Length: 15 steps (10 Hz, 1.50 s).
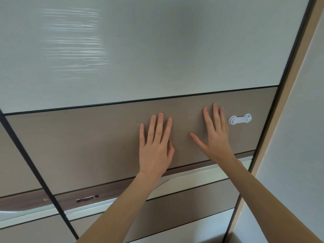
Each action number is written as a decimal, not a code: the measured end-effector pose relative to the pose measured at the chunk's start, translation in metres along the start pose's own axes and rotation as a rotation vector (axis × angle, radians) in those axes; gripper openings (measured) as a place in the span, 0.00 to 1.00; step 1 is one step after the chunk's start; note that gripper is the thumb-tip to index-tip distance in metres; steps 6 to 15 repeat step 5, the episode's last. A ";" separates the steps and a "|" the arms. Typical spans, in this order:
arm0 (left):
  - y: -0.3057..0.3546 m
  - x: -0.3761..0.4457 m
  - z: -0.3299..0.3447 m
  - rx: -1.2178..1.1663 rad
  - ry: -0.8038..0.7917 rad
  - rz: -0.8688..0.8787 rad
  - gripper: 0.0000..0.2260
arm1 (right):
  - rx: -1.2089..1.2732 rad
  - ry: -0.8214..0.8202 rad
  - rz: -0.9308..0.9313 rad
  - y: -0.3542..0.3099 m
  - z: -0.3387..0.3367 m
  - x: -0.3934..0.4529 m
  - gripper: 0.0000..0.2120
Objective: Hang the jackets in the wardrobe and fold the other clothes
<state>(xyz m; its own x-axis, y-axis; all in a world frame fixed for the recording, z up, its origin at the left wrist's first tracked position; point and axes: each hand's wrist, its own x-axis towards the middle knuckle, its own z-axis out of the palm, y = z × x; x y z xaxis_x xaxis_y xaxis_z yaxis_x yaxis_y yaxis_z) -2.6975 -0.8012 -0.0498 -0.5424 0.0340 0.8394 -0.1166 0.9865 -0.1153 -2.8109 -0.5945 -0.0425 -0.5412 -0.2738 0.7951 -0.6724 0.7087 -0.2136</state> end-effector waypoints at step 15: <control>-0.028 0.003 -0.076 -0.417 -0.076 0.052 0.27 | -0.257 -0.078 0.061 -0.063 -0.076 -0.026 0.37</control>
